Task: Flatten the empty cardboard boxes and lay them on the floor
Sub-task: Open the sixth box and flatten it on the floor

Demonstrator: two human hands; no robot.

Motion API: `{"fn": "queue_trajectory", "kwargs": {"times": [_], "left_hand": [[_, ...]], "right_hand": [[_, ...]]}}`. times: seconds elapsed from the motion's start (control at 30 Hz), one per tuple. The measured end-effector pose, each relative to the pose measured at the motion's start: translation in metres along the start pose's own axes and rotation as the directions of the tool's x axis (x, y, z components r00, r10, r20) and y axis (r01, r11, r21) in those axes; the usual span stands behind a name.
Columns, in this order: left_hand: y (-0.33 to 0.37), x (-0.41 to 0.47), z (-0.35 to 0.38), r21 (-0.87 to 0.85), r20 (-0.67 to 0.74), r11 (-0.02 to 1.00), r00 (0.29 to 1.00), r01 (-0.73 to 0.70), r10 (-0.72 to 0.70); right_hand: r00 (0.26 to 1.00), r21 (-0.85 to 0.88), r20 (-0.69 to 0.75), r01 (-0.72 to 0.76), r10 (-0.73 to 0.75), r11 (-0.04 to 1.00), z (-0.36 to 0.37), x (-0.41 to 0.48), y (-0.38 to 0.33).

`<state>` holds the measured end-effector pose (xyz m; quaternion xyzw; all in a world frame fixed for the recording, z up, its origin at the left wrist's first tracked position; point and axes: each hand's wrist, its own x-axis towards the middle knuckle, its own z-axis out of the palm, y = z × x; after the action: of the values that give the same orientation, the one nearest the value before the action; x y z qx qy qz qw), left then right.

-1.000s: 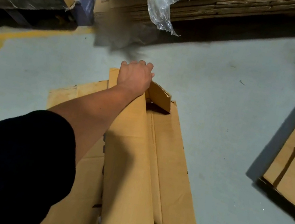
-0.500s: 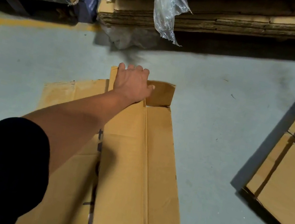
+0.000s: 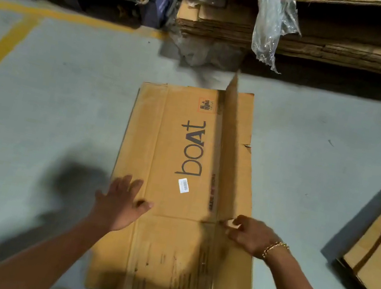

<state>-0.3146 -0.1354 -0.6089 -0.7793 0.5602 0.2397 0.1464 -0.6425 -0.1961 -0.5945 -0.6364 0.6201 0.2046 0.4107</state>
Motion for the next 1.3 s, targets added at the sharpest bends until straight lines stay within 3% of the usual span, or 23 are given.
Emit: {"fn": "queue_trajectory", "kwargs": {"times": [0.07,0.13,0.23,0.3,0.37,0.47,0.6,0.7,0.8,0.87,0.97,1.1,1.2,1.3], "left_hand": [[-0.03,0.0,0.029,-0.018,0.057,0.995,0.994,0.093,-0.092],[-0.061,0.0,0.062,-0.143,0.117,0.96,0.967,0.241,-0.225],[-0.078,-0.015,0.103,-0.291,0.249,0.845,0.889,0.448,-0.385],[-0.057,-0.035,0.089,-0.345,0.314,0.787,0.853,0.511,-0.417],[-0.043,-0.036,0.085,-0.424,0.364,0.696,0.812,0.58,-0.456],[-0.048,-0.03,0.095,-0.578,0.412,0.465,0.732,0.67,-0.542],[-0.067,-0.008,0.142,-0.819,0.471,0.032,0.703,0.573,-0.533],[-0.022,-0.034,0.105,-0.838,0.518,-0.152,0.675,0.525,-0.526],[0.022,-0.064,0.067,-0.871,0.473,-0.166,0.694,0.463,-0.542],[0.041,-0.078,0.063,-0.895,0.409,-0.119,0.684,0.431,-0.603],[0.075,-0.094,0.057,-0.929,0.317,-0.075,0.673,0.363,-0.668],[0.14,-0.106,0.049,-0.927,0.324,-0.026,0.763,0.375,-0.56],[0.204,-0.113,0.04,-0.944,0.29,0.04,0.88,0.328,-0.376],[0.269,-0.108,0.04,-0.954,0.255,0.082,0.924,0.289,-0.286]], "right_hand": [[0.982,0.026,-0.175,-0.064,0.067,0.998,0.008,0.005,0.017],[0.946,0.177,-0.276,-0.125,0.171,0.976,0.027,0.005,0.032],[0.916,0.488,-0.108,-0.29,0.386,0.823,0.071,-0.002,0.052],[0.899,0.496,-0.013,-0.374,0.438,0.783,0.102,-0.01,0.06],[0.889,0.506,-0.044,-0.373,0.455,0.778,0.121,-0.013,0.064],[0.868,0.654,-0.034,-0.355,0.495,0.668,0.123,-0.01,0.065],[0.885,0.785,0.064,-0.33,0.462,0.525,0.109,-0.009,0.066],[0.881,0.839,0.053,-0.295,0.471,0.457,0.101,-0.017,0.066],[0.877,0.816,-0.043,-0.245,0.478,0.523,0.075,-0.028,0.076],[0.882,0.77,-0.115,-0.211,0.457,0.602,0.05,-0.04,0.097],[0.894,0.757,-0.159,-0.161,0.418,0.633,0.01,-0.069,0.142],[0.87,0.855,-0.174,-0.099,0.461,0.509,-0.024,-0.131,0.207],[0.816,0.925,-0.167,-0.065,0.553,0.375,-0.024,-0.172,0.262],[0.748,0.971,-0.138,-0.028,0.65,0.239,-0.011,-0.203,0.322]]}}
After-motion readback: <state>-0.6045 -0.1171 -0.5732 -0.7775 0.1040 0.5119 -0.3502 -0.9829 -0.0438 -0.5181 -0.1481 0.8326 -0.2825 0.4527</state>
